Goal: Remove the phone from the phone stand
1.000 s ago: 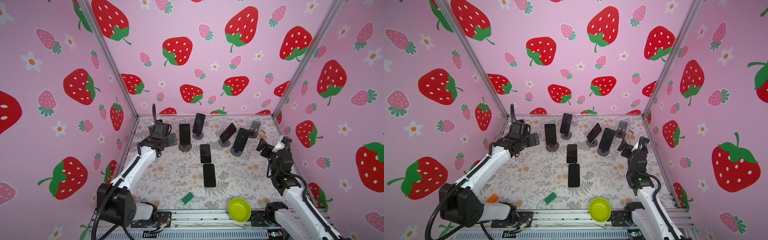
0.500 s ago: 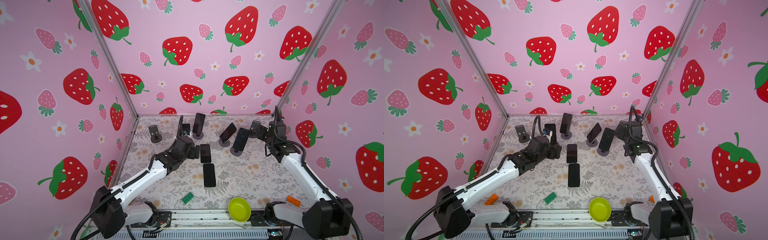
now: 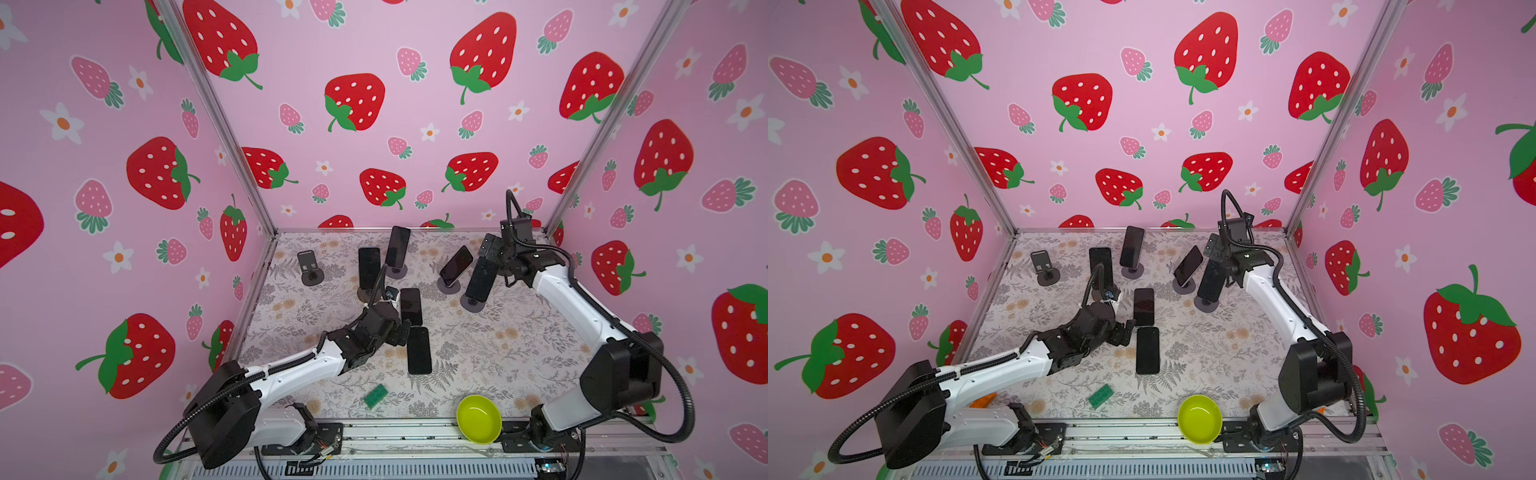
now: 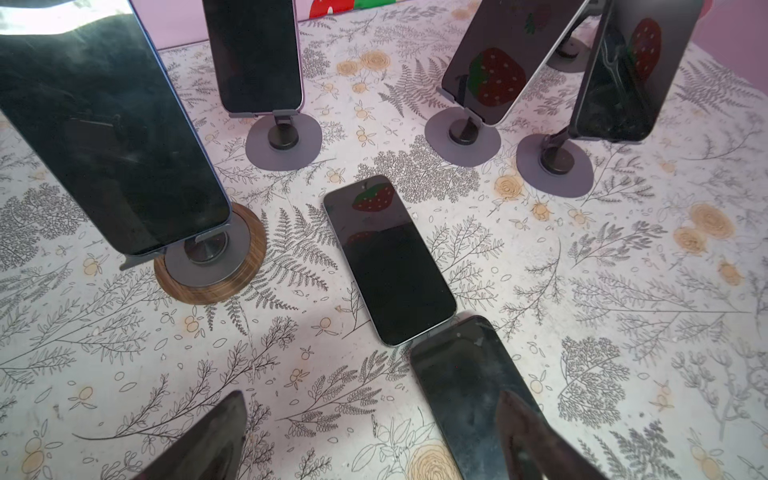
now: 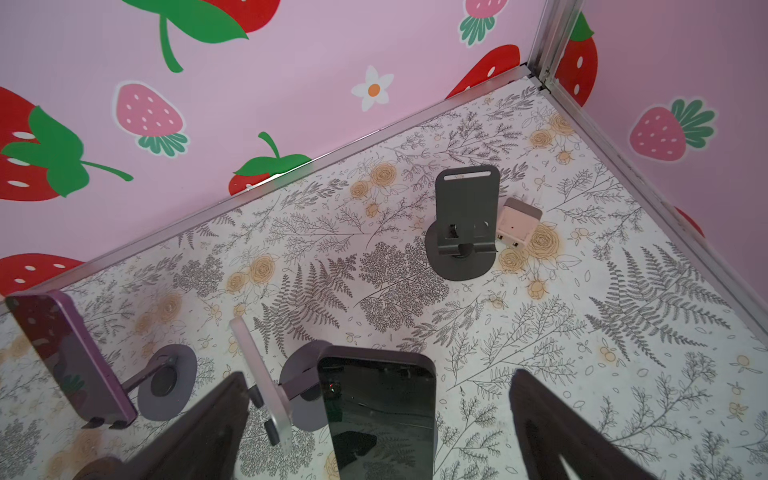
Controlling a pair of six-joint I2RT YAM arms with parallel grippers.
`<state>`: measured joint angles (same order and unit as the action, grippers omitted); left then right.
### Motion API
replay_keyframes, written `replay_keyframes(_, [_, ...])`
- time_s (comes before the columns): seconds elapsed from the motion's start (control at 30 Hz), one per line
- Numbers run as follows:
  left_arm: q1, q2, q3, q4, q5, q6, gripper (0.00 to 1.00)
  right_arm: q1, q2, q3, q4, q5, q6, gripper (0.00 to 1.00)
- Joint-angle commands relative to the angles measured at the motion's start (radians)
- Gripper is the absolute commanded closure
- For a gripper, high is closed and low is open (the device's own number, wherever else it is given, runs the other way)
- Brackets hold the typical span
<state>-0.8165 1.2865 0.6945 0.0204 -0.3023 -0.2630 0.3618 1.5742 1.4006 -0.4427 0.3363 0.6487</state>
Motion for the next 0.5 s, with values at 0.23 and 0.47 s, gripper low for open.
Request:
replay_keyframes(0.23, [-0.005, 0.027, -0.029, 0.105, 0.001, 0.025, 0.01, -0.001, 0.137, 0.112, -0.158, 0.015, 0.052, 0.00])
replay_keyframes(0.47, [-0.006, 0.047, -0.024, 0.099, -0.021, 0.006, 0.01, 0.003, 0.163, 0.124, -0.184, -0.011, 0.077, 0.00])
